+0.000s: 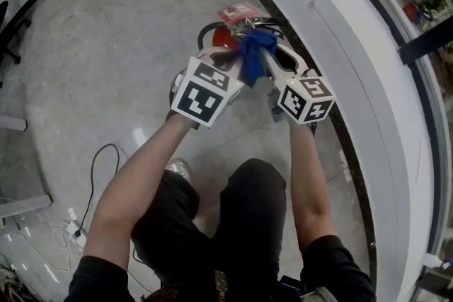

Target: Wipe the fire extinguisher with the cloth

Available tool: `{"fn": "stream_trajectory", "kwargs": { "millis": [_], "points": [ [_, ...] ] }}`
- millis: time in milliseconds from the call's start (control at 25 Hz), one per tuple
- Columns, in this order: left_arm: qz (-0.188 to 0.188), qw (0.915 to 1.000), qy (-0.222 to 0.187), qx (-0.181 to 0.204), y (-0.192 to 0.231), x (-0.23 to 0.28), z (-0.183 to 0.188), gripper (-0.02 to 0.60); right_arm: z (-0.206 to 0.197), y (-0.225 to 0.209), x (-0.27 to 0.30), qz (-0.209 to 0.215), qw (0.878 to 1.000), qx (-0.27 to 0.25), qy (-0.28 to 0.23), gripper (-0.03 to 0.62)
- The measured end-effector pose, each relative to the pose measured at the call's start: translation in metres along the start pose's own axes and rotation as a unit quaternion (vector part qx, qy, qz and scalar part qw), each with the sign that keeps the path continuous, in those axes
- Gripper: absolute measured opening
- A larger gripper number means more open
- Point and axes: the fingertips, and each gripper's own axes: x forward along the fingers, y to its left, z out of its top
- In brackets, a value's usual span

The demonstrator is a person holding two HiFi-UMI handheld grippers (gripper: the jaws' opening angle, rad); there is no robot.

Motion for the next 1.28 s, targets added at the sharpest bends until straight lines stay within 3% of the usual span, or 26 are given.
{"fn": "stream_trajectory", "kwargs": {
  "millis": [280,560,880,1040,1280],
  "points": [
    [-0.005,0.9998,0.017,0.007,0.002,-0.012,-0.013,0.006,0.003,-0.011,0.003,0.004,0.999,0.034,-0.028,0.100],
    [-0.005,0.9998,0.018,0.008,0.004,-0.019,-0.016,0.006,-0.029,-0.048,-0.005,-0.072,0.992,0.100,-0.017,0.051],
    [-0.012,0.9996,0.023,0.015,-0.004,-0.016,-0.016,0.006,0.007,-0.042,0.020,-0.035,0.994,0.097,-0.027,0.043],
    [-0.006,0.9995,0.029,0.012,0.001,-0.019,-0.019,0.006,0.004,-0.025,0.005,-0.019,0.993,0.113,-0.036,0.038],
    [0.012,0.9988,0.047,-0.007,0.010,-0.018,-0.028,0.006,-0.010,0.008,-0.017,-0.003,0.996,0.083,-0.027,0.037]
  ]
}}
